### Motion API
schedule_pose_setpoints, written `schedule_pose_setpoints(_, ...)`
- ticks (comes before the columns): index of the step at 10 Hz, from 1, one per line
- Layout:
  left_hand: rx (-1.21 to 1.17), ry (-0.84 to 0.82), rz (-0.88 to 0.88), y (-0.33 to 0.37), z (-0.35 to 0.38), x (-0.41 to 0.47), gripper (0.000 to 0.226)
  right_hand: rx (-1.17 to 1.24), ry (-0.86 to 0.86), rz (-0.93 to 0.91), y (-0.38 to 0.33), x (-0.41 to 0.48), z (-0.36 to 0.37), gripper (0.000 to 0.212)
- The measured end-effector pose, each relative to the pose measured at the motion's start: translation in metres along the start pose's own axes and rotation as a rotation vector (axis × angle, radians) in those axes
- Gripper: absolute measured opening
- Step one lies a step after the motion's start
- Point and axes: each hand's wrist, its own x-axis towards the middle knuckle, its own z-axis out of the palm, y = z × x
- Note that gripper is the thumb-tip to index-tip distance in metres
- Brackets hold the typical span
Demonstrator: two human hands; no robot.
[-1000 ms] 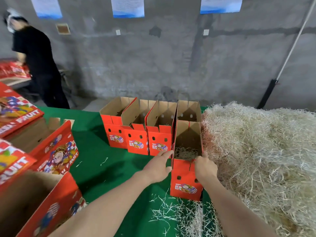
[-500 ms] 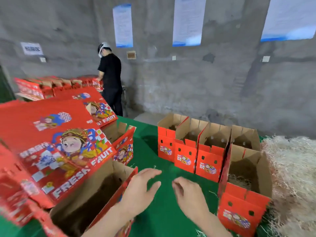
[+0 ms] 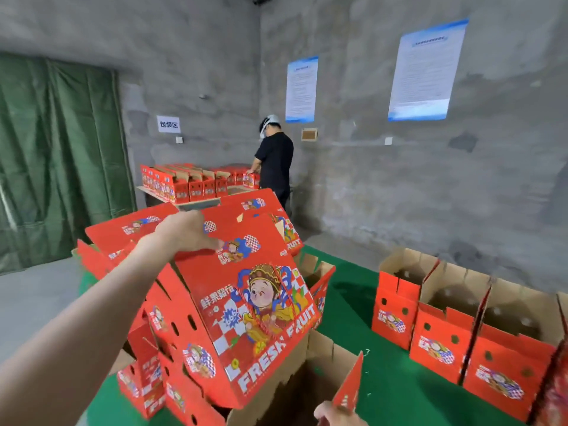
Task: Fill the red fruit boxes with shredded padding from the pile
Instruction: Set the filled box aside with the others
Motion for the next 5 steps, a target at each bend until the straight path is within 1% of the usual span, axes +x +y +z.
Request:
schedule_pose_setpoints(1, 0.017, -0.064, -0.004, -0.008, -0.001, 0.022, 0.048, -0.380, -0.090, -0.027, 0.017, -0.002, -0.006, 0.017)
schedule_pose_setpoints(2, 0.019, 0.080, -0.003, -0.009, 0.000, 0.038, 0.072, -0.325, -0.060, 0.010, 0.021, -0.007, 0.003, 0.016)
schedule_pose_setpoints(3, -0.140, -0.294, 0.000, 0.003, 0.008, 0.038, 0.076, -0.289, -0.009, -0.047, 0.031, -0.008, 0.004, 0.027)
schedule_pose_setpoints(4, -0.154, -0.319, 0.085, 0.023, 0.011, 0.033, 0.067, -0.305, -0.129, -0.043, 0.031, -0.009, -0.006, 0.032)
schedule_pose_setpoints(5, -0.138, -0.136, 0.307, 0.057, -0.004, 0.014, 0.055, -0.283, -0.157, -0.065, 0.038, -0.003, -0.008, 0.029)
